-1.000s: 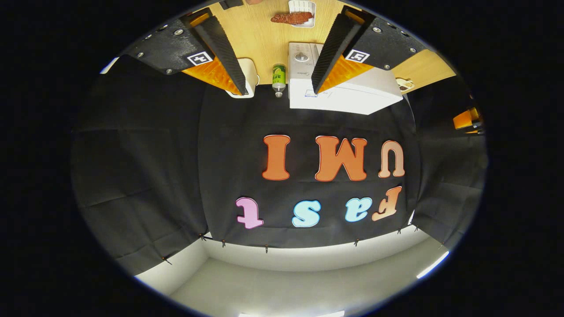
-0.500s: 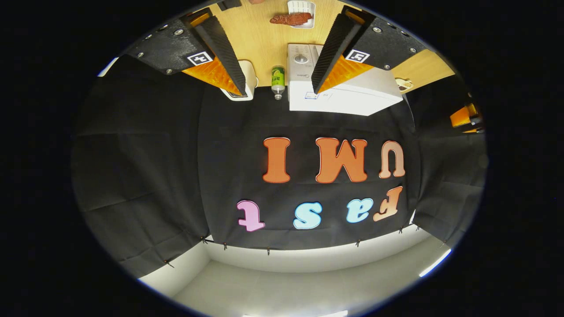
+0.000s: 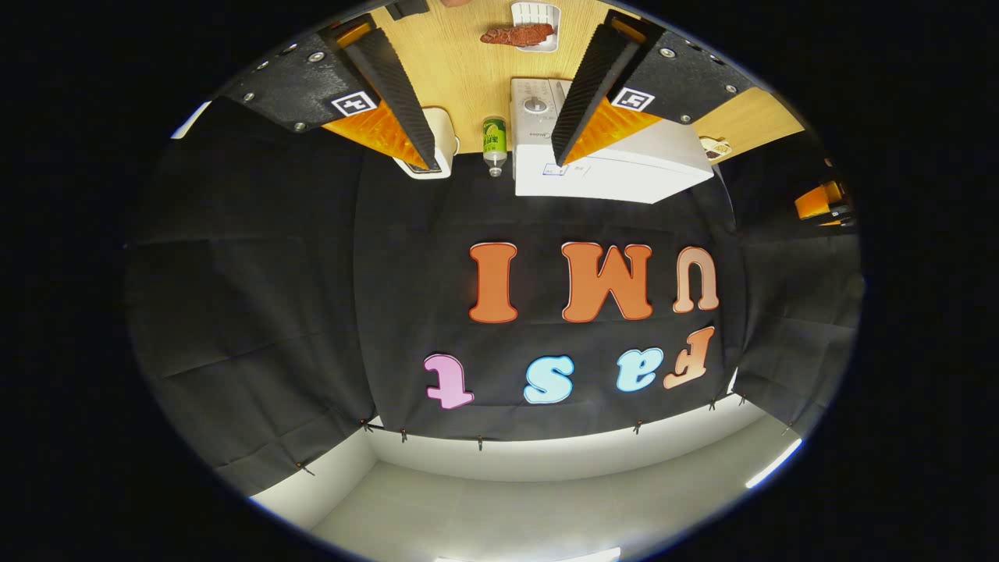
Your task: Open the microwave oven with the left hand, put the food in, and close the microwave oven.
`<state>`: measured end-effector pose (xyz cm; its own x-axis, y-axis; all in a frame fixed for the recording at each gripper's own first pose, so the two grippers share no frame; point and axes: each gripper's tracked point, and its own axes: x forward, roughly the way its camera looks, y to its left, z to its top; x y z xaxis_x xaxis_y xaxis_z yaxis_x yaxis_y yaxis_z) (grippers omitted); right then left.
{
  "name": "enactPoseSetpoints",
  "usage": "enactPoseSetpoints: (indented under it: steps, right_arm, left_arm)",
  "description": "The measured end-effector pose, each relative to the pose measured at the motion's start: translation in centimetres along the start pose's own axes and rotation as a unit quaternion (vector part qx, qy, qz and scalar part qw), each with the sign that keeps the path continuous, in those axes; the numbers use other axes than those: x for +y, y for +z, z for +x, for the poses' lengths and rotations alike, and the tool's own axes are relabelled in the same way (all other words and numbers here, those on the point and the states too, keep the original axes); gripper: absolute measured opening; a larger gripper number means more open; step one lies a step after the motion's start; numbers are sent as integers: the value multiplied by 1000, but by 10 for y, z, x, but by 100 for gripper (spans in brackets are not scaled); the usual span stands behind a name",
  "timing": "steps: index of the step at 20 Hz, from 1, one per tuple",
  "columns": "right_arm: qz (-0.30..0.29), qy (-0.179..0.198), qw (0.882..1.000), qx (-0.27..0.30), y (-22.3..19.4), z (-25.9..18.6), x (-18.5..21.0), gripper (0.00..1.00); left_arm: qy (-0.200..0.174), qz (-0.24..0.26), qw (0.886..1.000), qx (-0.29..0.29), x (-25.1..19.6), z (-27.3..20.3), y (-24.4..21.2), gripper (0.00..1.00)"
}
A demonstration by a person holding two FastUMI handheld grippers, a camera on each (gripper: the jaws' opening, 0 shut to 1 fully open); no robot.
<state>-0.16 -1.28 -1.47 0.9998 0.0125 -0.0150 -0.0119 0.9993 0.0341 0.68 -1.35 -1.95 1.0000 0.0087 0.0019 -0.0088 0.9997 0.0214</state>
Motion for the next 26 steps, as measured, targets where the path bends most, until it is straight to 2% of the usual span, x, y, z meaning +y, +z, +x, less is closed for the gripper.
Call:
enactPoseSetpoints:
  steps: [1,2,3,4,9,16,21,22,23,24,26]
  right_arm:
    - [1,-1,1000,0,-1,-1,-1,93]
    - [1,-1,1000,-2,-1,-2,-2,98]
    - [2,-1,1000,-3,0,-3,-2,98]
    - [2,0,1000,-3,-2,-3,-2,93]
    - [-2,0,1000,-1,-5,-3,-3,93]
    - [5,-6,1000,2,-8,-4,-14,93]
    - [3,-19,1000,3,-9,-5,-33,94]
    - [5,-21,1000,1,-6,-6,-37,93]
    - [7,-24,1000,-1,-4,-6,-42,93]
    - [7,-30,1000,-5,-3,-5,-50,93]
    - [6,-47,999,-8,-3,-3,-63,93]
  left_arm:
    - [-1,1,1000,-1,-3,-1,-1,98]
    - [-2,1,1000,-3,-7,-1,-1,98]
    - [-4,-2,1000,-4,-13,0,-2,94]
    - [-9,-4,1000,-1,-21,0,-5,94]
    - [-46,-4,999,10,-81,10,-29,94]
    - [-125,-16,992,30,-188,30,-77,98]
    - [-139,-5,989,48,-235,61,-114,94]
    - [-141,-6,989,50,-242,68,-120,98]
    - [-141,-7,988,57,-249,76,-129,94]
    - [-142,-7,988,65,-256,83,-139,100]
    - [-151,-5,985,81,-275,95,-155,94]
